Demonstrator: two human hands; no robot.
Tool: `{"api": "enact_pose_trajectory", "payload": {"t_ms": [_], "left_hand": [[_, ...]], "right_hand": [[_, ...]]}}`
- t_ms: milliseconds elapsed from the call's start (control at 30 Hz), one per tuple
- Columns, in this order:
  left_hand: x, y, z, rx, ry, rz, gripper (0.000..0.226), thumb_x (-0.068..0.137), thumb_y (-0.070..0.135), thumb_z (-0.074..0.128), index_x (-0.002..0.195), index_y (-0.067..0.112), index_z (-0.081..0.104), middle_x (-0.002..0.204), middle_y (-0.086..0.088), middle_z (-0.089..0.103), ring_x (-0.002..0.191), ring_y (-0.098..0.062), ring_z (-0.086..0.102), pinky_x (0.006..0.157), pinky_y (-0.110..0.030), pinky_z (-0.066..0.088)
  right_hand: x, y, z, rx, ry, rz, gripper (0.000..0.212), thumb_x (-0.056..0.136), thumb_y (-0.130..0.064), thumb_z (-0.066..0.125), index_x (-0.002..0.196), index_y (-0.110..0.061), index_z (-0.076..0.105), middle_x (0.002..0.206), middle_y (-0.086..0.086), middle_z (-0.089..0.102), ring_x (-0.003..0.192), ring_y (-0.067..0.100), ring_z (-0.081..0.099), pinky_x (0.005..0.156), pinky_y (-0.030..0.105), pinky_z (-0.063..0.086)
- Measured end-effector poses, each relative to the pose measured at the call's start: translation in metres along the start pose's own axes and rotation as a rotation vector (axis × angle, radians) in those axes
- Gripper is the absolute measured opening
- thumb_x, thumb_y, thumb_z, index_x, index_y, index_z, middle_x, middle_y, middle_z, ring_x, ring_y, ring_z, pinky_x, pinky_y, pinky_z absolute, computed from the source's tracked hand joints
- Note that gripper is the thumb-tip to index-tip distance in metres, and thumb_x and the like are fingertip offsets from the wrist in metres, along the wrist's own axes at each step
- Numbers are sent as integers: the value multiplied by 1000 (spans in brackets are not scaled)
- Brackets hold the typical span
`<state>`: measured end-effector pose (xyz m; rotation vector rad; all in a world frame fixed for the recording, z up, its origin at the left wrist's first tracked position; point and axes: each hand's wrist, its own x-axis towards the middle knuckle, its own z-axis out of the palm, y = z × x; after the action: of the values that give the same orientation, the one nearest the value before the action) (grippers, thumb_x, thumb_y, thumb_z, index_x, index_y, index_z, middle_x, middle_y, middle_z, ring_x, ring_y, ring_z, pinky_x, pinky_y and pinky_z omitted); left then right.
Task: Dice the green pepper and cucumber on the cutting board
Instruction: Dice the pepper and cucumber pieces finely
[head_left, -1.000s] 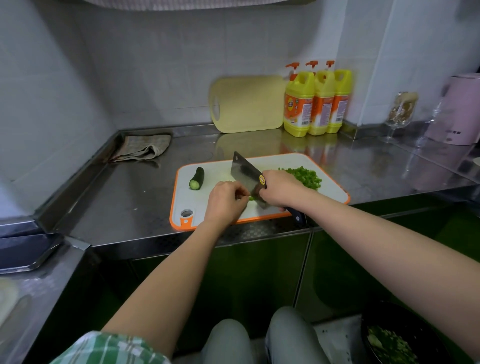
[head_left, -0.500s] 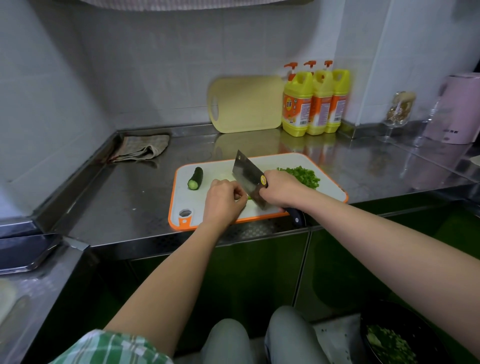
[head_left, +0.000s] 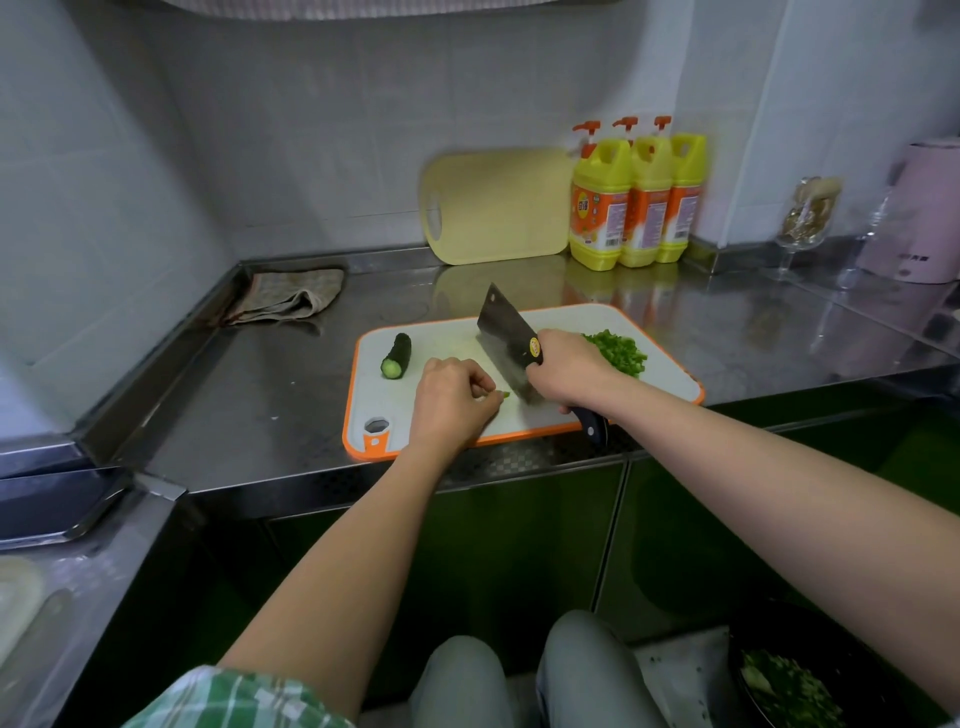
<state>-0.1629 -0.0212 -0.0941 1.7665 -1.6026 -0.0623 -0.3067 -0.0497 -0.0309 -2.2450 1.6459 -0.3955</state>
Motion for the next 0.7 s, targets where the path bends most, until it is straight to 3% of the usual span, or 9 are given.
{"api": "enact_pose_trajectory", "payload": {"t_ms": [267, 367, 433, 700], "left_hand": [[-3, 1, -1, 20, -8, -6, 10, 78, 19, 62, 78, 17, 72, 70, 5, 59, 88, -16, 42, 68, -26, 36], [-3, 2, -1, 23, -6, -4, 11, 79, 18, 61, 78, 17, 72, 70, 6, 60, 88, -16, 42, 68, -25, 35], [-3, 2, -1, 17, -9, -12, 12, 80, 18, 61, 78, 17, 73, 71, 5, 61, 88, -15, 42, 68, -25, 34], [-2, 0, -1, -5, -12, -36, 11, 80, 19, 64, 72, 19, 71, 64, 8, 58, 87, -15, 41, 67, -24, 33]], "right_hand": [[-7, -1, -6, -27, -68, -36, 10, 91, -11, 45, 99, -9, 50, 83, 10, 58, 41, 18, 57, 41, 22, 40], [-6, -3, -1, -96, -78, -28, 14, 91, -10, 45, 104, -8, 50, 73, 8, 58, 49, 17, 56, 44, 25, 38], [-6, -7, 0, -111, -80, -10, 15, 91, -9, 46, 104, -6, 51, 78, 11, 62, 49, 19, 56, 45, 27, 41], [-1, -1, 6, -18, 11, 6, 5, 92, -11, 44, 96, -11, 47, 82, 9, 60, 45, 20, 61, 50, 26, 48]]}}
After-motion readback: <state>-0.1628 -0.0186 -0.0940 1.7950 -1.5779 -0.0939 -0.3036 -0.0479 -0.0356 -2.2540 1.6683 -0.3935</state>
